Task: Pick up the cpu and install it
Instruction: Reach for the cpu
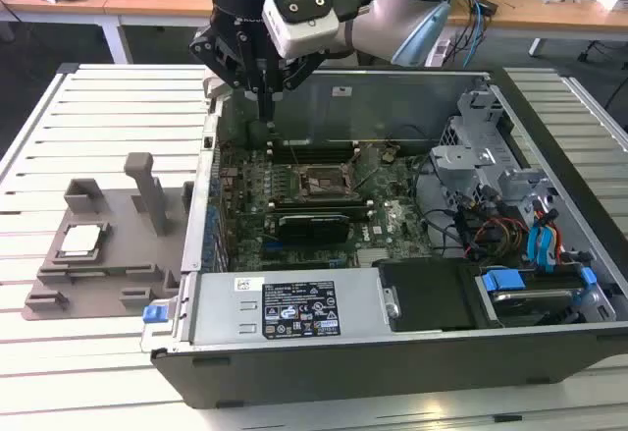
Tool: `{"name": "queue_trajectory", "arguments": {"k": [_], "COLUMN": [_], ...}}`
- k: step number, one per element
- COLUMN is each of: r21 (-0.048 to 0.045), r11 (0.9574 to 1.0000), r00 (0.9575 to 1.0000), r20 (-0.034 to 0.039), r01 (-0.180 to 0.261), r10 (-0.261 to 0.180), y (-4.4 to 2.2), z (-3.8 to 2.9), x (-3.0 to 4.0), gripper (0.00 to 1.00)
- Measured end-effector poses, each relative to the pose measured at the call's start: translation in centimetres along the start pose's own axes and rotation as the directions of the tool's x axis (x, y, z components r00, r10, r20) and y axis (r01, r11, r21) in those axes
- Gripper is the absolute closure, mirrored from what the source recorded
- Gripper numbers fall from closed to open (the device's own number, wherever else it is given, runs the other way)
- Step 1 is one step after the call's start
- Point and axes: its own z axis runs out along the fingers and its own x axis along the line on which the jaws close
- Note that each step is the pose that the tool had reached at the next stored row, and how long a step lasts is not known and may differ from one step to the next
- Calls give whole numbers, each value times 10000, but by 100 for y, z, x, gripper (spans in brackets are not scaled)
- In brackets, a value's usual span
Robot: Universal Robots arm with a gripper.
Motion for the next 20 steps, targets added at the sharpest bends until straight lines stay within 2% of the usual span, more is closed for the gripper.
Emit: {"name": "queue_trajectory", "arguments": {"k": [2, 7, 9, 11, 16, 17, 18, 20], "r21": [0, 0, -1, -1, -1, -1, -1, -1], "r11": [10000, 10000, 10000, 10000, 10000, 10000, 10000, 10000], "r00": [10000, 10000, 10000, 10000, 10000, 10000, 10000, 10000], "r20": [0, 0, 2, 5, 8, 8, 9, 9], "r01": [0, 0, 0, 0, 1, -1, 0, 0], "r10": [0, 0, 0, 0, -1, 1, 0, 0], "y": [-11, -19, -29, -36, -45, -48, -55, -62], "z": [-4, -8, -11, -14, -17, -19, -21, -23], "x": [155, 309, 446, 540, 662, 707, 793, 892], "gripper": [89, 89, 89, 89, 89, 89, 89, 89]}}
